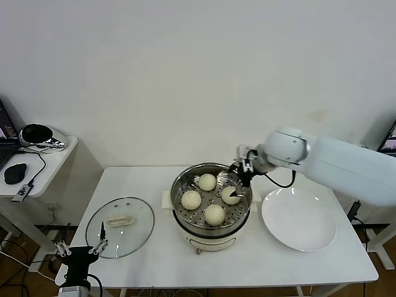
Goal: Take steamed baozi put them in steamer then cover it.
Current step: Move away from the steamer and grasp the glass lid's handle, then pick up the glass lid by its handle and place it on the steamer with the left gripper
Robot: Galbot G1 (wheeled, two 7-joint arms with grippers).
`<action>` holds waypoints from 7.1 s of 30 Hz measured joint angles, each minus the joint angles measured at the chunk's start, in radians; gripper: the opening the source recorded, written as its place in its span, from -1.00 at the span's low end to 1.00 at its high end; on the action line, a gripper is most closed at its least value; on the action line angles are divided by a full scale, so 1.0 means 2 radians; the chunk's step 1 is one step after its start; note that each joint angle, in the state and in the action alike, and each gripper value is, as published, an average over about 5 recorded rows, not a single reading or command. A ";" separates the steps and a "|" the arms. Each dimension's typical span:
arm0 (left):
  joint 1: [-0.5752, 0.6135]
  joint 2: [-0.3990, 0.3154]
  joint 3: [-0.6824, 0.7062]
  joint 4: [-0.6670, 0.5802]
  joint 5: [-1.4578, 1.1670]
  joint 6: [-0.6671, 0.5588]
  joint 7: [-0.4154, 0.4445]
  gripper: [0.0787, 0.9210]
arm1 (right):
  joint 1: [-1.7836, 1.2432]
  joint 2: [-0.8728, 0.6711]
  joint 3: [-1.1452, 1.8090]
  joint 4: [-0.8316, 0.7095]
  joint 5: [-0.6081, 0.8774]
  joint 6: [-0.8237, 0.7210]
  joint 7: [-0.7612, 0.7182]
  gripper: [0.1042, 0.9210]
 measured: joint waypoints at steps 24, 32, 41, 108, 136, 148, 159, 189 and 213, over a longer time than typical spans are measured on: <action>-0.017 -0.006 0.031 0.027 0.085 0.014 -0.021 0.77 | -0.707 0.150 0.717 0.077 -0.119 0.316 0.198 0.76; -0.022 0.008 0.021 0.055 0.235 0.010 -0.019 0.77 | -0.875 0.243 0.884 0.090 -0.135 0.340 0.201 0.76; -0.037 0.049 0.032 0.100 0.434 0.016 0.003 0.77 | -0.952 0.304 1.004 0.091 -0.137 0.337 0.226 0.76; -0.287 0.089 0.091 0.396 0.560 -0.009 0.039 -0.76 | -1.028 0.396 1.097 0.111 -0.169 0.349 0.238 0.76; -0.187 0.179 0.034 0.117 0.429 0.072 0.114 -0.84 | -1.027 0.380 1.060 0.111 -0.186 0.358 0.230 0.76; -0.263 0.191 0.174 0.034 0.420 0.191 0.162 -0.84 | -1.016 0.396 1.035 0.105 -0.235 0.369 0.237 0.76; -0.353 0.139 0.288 0.033 0.505 0.270 0.232 -0.84 | -1.002 0.405 1.015 0.087 -0.278 0.378 0.241 0.76; -0.417 -0.043 0.390 0.135 0.689 0.309 0.307 -0.84 | -0.995 0.407 0.993 0.062 -0.302 0.386 0.240 0.76; -0.414 -0.082 0.398 0.171 0.728 0.303 0.308 -0.84 | -0.993 0.403 0.988 0.056 -0.303 0.386 0.238 0.76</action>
